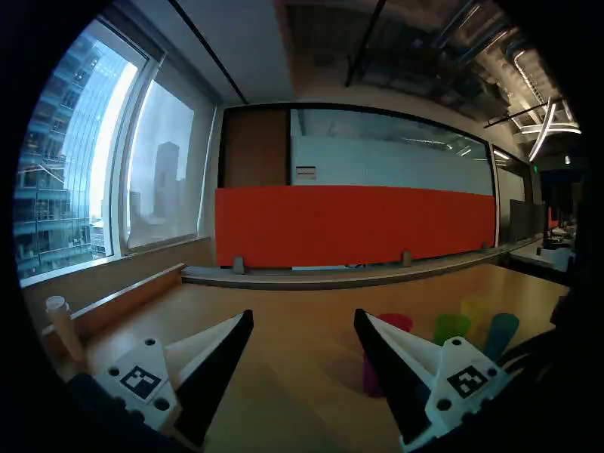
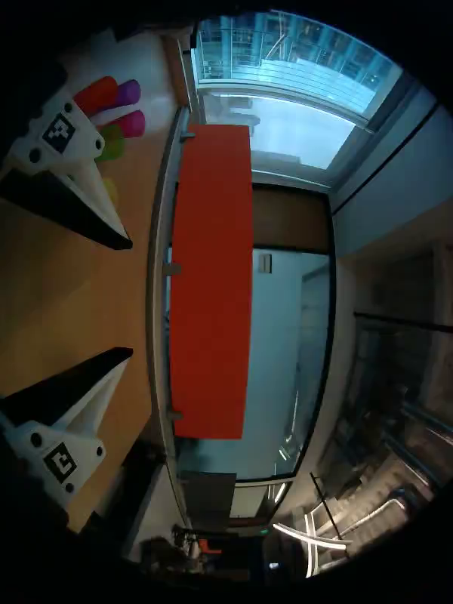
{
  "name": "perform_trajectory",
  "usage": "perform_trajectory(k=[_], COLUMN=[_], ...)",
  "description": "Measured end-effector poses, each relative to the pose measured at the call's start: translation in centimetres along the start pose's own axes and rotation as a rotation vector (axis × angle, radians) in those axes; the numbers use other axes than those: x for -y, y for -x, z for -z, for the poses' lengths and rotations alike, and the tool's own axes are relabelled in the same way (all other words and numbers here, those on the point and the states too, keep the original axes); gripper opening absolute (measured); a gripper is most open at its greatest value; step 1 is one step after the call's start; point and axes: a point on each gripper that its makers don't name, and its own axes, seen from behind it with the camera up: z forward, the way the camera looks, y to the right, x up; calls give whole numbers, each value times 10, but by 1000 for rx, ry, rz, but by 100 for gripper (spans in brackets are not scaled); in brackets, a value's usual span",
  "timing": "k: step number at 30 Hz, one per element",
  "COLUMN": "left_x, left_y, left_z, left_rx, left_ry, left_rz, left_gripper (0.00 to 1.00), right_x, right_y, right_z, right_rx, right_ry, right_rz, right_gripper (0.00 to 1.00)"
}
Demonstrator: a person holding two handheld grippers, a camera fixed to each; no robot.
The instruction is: Pour water
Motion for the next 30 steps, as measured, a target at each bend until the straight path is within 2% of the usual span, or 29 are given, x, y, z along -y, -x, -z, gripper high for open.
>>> perform_trajectory(k=[11,23,30], left_x=[-6,-12,-21], left_y=[-52,-112,-119], left_z=[-9,-21,-26], left_rx=[-18,-22,-3], left_ry=[39,102,151], left_rz=[11,-29,-53], left_gripper=[99,99,99], right_x=[1,5,9], right_y=[-46,-100,-105], right_z=[-13,-21,-23], right_rx=[14,8,22], right_ry=[-15,-43,-75], right_rz=[-2,-23,-31], right_gripper=[100,100,100])
